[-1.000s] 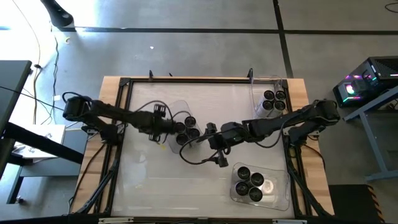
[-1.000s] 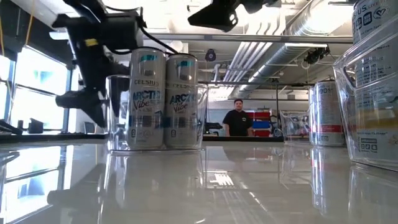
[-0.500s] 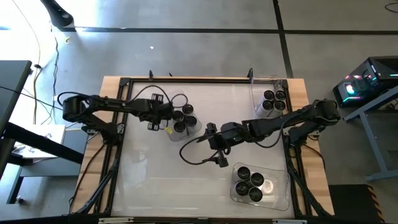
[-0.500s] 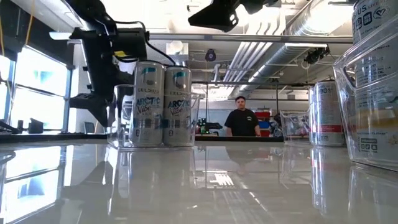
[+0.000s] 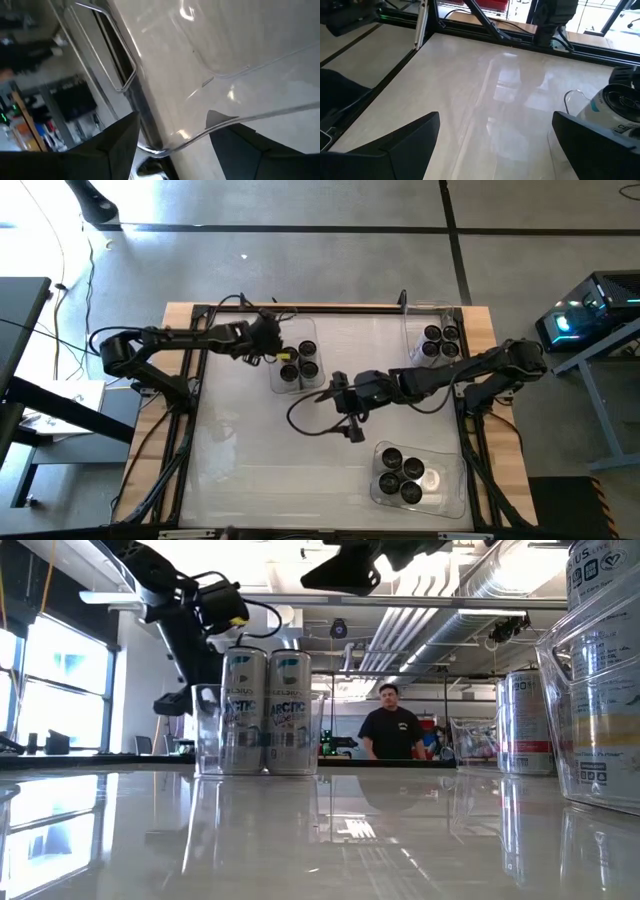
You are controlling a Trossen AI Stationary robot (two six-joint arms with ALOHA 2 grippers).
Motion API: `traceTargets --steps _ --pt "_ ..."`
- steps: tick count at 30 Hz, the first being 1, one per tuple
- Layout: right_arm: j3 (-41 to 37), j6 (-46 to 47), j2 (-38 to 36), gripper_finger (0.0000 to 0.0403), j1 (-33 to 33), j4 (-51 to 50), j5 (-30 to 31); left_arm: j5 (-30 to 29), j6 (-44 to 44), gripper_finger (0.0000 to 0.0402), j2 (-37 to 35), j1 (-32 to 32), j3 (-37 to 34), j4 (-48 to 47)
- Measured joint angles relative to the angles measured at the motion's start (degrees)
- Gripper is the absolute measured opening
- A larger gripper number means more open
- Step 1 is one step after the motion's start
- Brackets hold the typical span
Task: Sort soda cans
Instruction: Move the transparent bins to the top center of the table
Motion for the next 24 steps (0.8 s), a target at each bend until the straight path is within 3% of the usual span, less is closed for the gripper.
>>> traceTargets --steps 4,8,17,24 --pt "0.0 0.0 0.0 0.0382 -0.7 0.0 0.0 2.4 4.4 0.0227 0.0 1.4 0.0 2.6" --pt "0.0 -0.4 0.0 0.0382 -1.6 -0.3 0.0 0.8 3.9 0.0227 0.0 1.7 0.0 4.0" --pt "0.0 -1.4 -4.0 0.0382 -4.9 -6.2 0.0 -2.0 -4.9 0.0227 -1.9 1.8 0.1 4.1" --pt "0.0 -1.3 -5.8 0.0382 -6.9 -9.5 0.0 -2.9 -12.1 0.0227 -8.8 1.7 0.1 4.7"
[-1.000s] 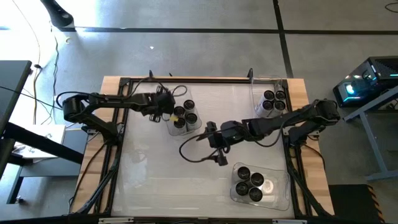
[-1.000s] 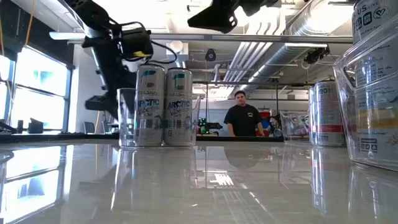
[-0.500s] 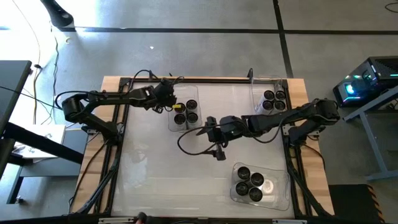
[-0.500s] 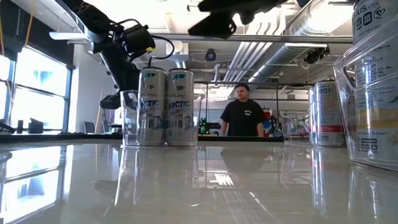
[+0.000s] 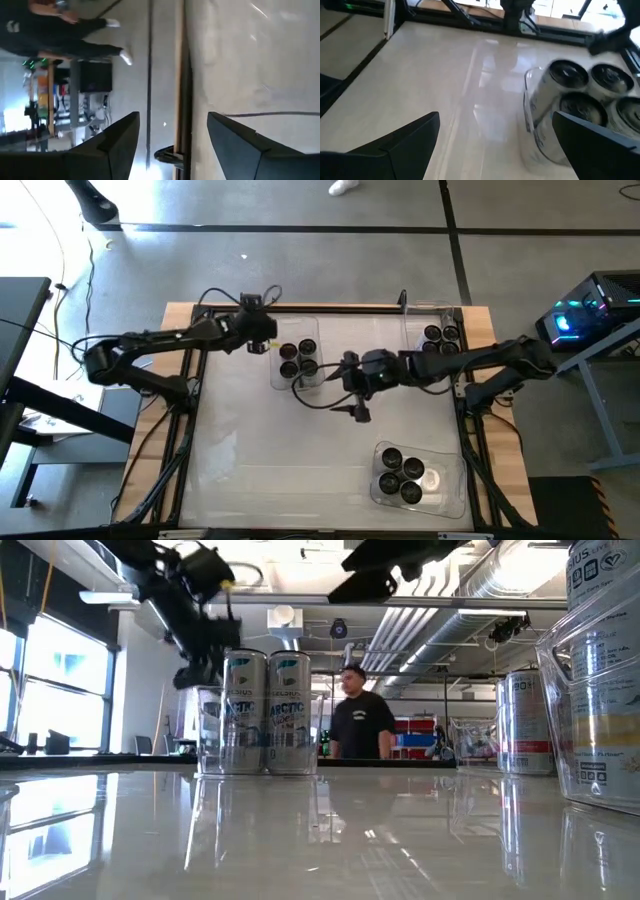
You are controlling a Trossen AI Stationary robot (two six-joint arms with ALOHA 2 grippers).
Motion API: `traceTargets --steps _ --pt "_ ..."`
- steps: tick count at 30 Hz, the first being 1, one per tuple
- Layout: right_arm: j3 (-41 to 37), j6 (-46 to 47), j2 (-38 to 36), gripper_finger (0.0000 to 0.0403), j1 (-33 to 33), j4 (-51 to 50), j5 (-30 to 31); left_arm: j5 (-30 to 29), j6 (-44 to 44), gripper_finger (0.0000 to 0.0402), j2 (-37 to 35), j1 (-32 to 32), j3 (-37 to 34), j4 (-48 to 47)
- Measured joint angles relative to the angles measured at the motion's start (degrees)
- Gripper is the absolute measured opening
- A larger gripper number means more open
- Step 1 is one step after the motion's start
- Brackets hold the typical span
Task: Sort soda cans
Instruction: Move the transparent bins to the top center of the table
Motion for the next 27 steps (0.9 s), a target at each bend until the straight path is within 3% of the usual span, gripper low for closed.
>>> traceTargets --steps 4,11,15,19,27 --pt "0.0 1.2 -0.6 0.0382 -1.0 -3.6 1.3 -0.4 -11.7 0.0227 -6.1 0.0 0.0 -2.1" --pt "0.0 4.9 1.7 0.0382 -3.2 -6.9 3.8 8.3 -41.3 0.0221 -13.9 -1.6 -2.8 -16.2" --pt "-0.1 8.5 7.0 0.0382 -4.6 -7.0 14.1 8.5 -53.4 0.0200 -15.6 -4.8 -9.3 -18.2" --pt "-0.1 8.9 13.1 0.0382 -6.1 -5.7 12.7 8.5 -61.3 0.0180 -15.7 -7.8 -17.5 -12.6" --pt "-0.1 9.1 22.7 0.0382 -6.2 7.1 11.3 8.4 -67.6 0.0157 -15.7 -10.6 -29.9 13.8"
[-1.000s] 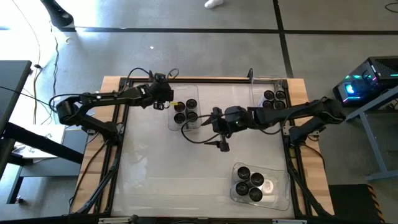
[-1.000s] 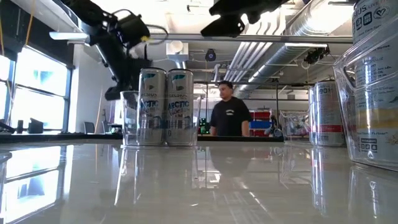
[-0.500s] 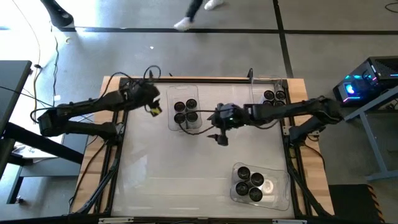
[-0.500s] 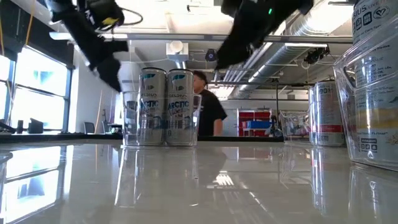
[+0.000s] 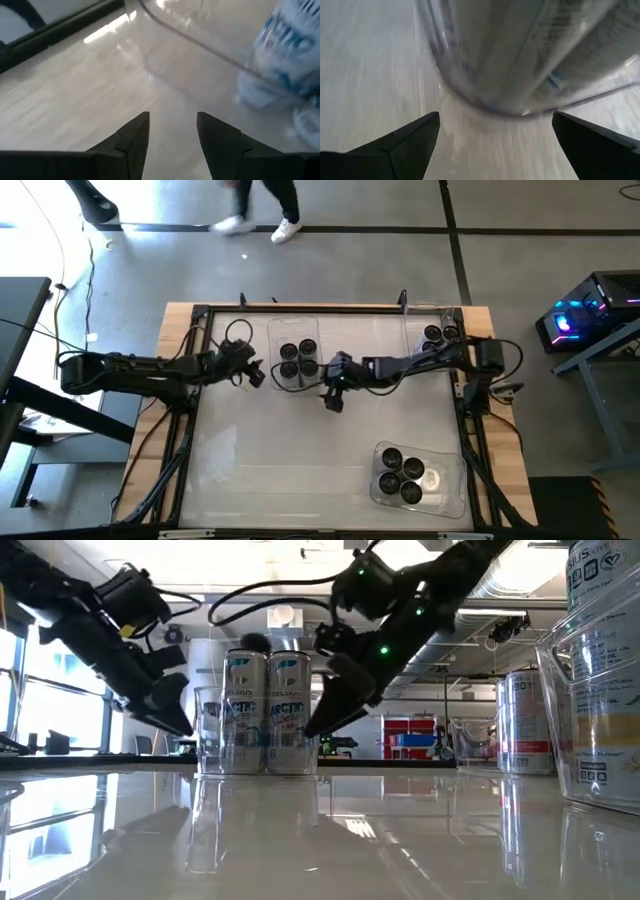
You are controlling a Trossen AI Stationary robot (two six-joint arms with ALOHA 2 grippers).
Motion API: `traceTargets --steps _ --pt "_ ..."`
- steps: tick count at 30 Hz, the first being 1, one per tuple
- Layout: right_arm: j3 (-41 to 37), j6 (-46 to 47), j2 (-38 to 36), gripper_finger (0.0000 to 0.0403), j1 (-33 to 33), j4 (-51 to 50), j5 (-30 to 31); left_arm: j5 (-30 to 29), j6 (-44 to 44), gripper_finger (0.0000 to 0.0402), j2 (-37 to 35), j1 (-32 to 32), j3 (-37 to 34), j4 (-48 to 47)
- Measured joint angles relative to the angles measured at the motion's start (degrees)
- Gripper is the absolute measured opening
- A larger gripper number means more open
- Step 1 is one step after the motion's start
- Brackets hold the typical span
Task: Sort soda cans
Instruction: Move the transparent bins to the top center of the table
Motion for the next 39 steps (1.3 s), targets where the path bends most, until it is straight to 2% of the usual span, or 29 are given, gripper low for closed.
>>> traceTargets --steps 5,16,21,24,27,33,35,39 --pt "0.0 1.3 2.2 0.0382 -0.4 5.7 -1.1 -0.1 -0.2 0.0154 0.0 0.0 -2.3 6.8" --pt "-0.1 1.3 4.7 0.0382 -1.6 13.8 -2.2 -0.6 -0.2 0.0154 -0.1 0.0 -2.3 2.5" --pt "0.0 3.5 4.8 0.0382 -1.8 14.5 -1.9 -5.8 1.8 0.0154 -1.1 0.0 -2.3 -0.8" --pt "0.0 4.0 3.0 0.0382 -1.8 13.0 0.6 -7.9 3.0 0.0154 -2.3 0.0 -2.3 -1.6" --pt "0.2 3.8 -1.6 0.0382 -1.7 5.8 4.3 -8.1 3.9 0.0154 -3.4 0.0 -2.3 -2.0" --pt "0.2 4.3 -15.2 0.0382 -0.7 -17.9 9.9 -6.8 4.0 0.0154 -3.4 0.0 -2.3 -3.5" --pt "0.2 6.0 -20.2 0.0382 -0.2 -27.2 8.3 -6.3 4.0 0.0154 -3.4 -0.2 -2.3 -3.9" --pt "0.2 12.3 -28.3 0.0382 -0.4 -46.2 1.0 -6.3 3.9 0.0154 -3.4 -1.2 -2.3 -3.1"
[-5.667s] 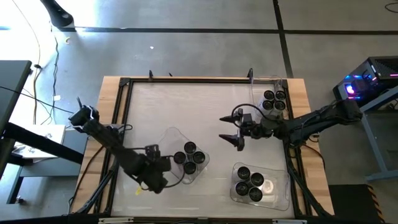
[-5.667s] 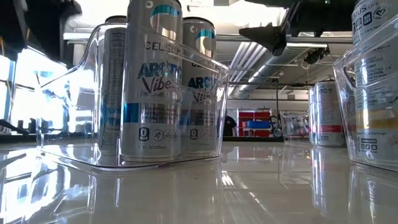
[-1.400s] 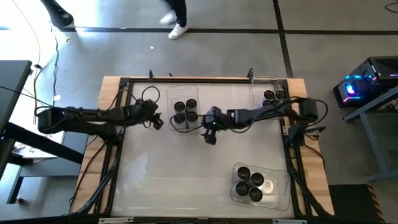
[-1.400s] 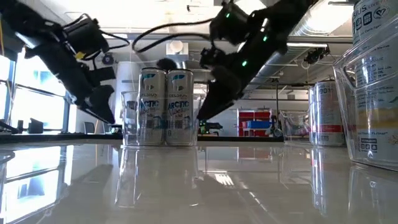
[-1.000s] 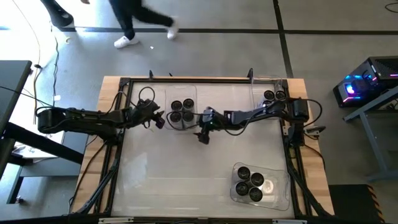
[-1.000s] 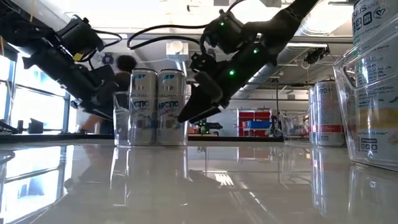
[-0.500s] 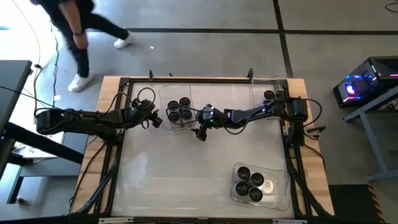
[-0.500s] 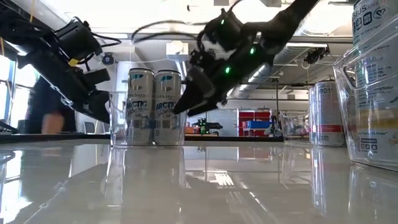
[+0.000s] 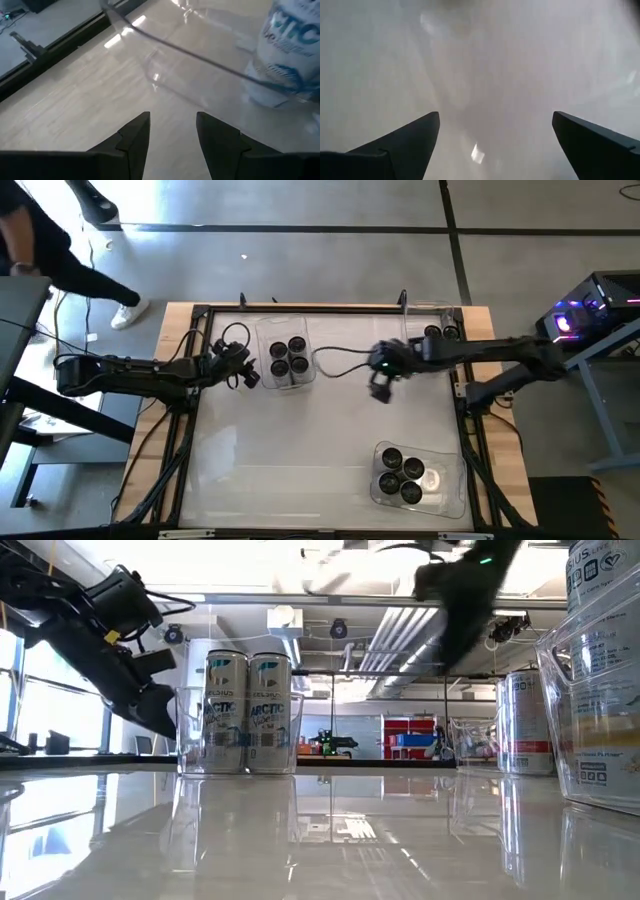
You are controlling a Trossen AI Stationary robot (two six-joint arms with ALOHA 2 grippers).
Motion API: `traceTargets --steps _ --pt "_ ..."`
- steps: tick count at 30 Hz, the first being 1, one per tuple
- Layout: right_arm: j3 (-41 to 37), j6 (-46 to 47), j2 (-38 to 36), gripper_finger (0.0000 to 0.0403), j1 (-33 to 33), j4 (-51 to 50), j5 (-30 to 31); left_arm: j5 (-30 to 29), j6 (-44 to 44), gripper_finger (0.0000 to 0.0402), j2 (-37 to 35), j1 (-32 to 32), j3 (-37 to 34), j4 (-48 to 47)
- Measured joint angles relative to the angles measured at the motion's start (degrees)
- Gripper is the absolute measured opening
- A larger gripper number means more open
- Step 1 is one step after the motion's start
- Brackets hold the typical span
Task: Sort soda cans
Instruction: Move the transparent bins to the top center of the table
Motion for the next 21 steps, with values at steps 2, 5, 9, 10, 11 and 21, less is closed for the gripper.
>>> traceTargets --steps 2,5,9,10,11,21 --pt "0.0 3.5 -2.9 0.0378 0.2 -8.5 -3.4 0.0 0.0 0.0154 0.0 -0.5 0.0 0.7" --pt "0.0 8.3 -6.3 0.0365 1.3 -19.5 -6.7 0.0 0.0 0.0154 0.0 -1.2 0.0 1.4" --pt "0.0 15.5 -8.6 0.0339 4.2 -31.7 -8.1 0.1 0.0 0.0154 0.0 -2.0 0.0 1.2" --pt "0.0 16.7 -8.9 0.0332 5.1 -34.3 -7.8 0.0 0.0 0.0154 0.0 -2.3 0.0 1.2" --pt "-0.1 17.6 -9.2 0.0327 5.9 -36.6 -6.6 0.0 0.0 0.0154 0.0 -2.4 0.0 1.2" --pt "-0.7 13.3 -9.2 0.0316 8.2 -38.5 7.2 -0.3 1.0 0.0154 0.0 -2.9 0.0 1.2"
